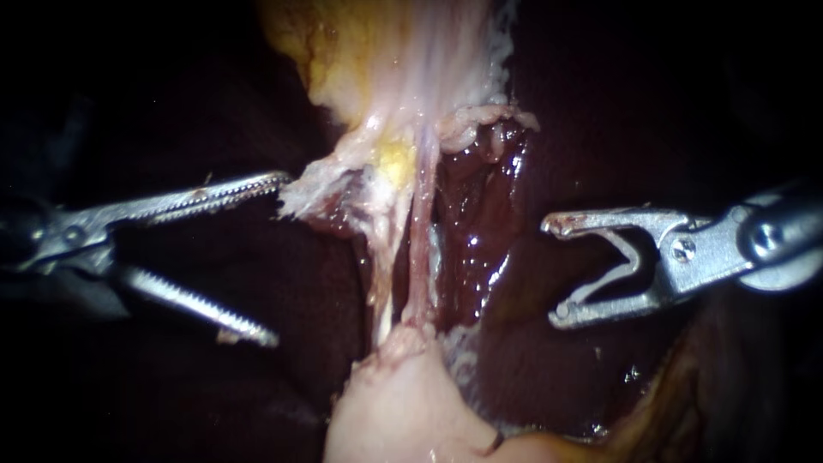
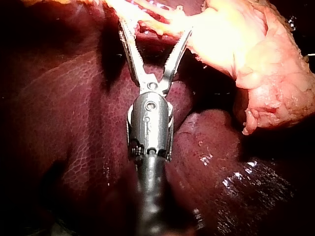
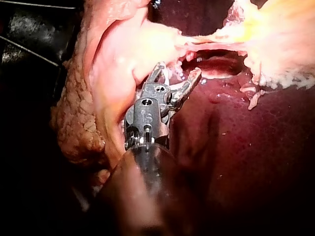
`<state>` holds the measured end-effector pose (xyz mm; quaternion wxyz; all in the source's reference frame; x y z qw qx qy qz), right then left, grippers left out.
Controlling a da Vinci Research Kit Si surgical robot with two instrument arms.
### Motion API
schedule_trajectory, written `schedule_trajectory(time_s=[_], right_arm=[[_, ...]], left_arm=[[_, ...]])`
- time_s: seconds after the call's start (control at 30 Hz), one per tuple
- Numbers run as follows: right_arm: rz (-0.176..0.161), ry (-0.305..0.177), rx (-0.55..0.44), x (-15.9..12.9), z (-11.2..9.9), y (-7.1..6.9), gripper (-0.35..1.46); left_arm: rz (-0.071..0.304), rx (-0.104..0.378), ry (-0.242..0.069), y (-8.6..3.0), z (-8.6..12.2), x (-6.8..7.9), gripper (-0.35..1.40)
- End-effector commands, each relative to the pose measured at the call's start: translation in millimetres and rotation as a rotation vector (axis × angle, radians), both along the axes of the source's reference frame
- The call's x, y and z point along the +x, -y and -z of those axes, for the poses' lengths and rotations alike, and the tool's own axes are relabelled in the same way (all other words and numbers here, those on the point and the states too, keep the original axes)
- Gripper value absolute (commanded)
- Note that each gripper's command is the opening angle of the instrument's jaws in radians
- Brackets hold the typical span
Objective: Grabbing gallbladder
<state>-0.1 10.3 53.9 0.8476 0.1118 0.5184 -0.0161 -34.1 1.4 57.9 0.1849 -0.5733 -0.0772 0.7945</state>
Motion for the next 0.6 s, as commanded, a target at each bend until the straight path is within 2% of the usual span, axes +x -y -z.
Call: schedule_trajectory(time_s=[0.03,0.1,0.13,0.2,0.27,0.37,0.43,0.47,0.6], right_arm=[[0.0,0.0,0.0,0.0,0.0,0.0,0.5],[0.0,0.0,0.0,0.0,0.0,0.0,0.5],[0.0,0.0,0.0,0.0,0.0,0.0,0.5],[0.0,0.0,0.0,0.0,0.0,0.0,0.5],[0.0,0.0,0.0,0.0,0.0,0.0,0.5],[0.0,0.0,0.0,0.0,0.0,0.0,0.5],[0.0,0.0,0.0,0.0,0.0,0.0,0.5],[0.0,0.0,0.0,0.0,0.0,0.0,0.5],[0.0,0.0,0.0,0.0,0.0,0.0,0.5]], left_arm=[[0.0,0.001,0.0,0.0,0.1,0.0,1.08],[0.002,-0.006,-0.004,-0.2,0.1,0.0,1.08],[0.015,0.01,-0.007,-0.4,0.2,0.0,1.08],[0.049,0.053,-0.014,-0.8,0.5,-0.1,1.08],[0.102,0.103,-0.027,-1.5,0.8,-0.2,1.06],[0.18,0.182,-0.041,-2.9,1.0,-0.4,0.96],[0.217,0.219,-0.046,-3.8,0.9,-0.8,0.91],[0.243,0.259,-0.051,-4.4,0.9,-1.2,0.84],[0.285,0.35,-0.082,-5.8,0.5,-2.6,0.66]])
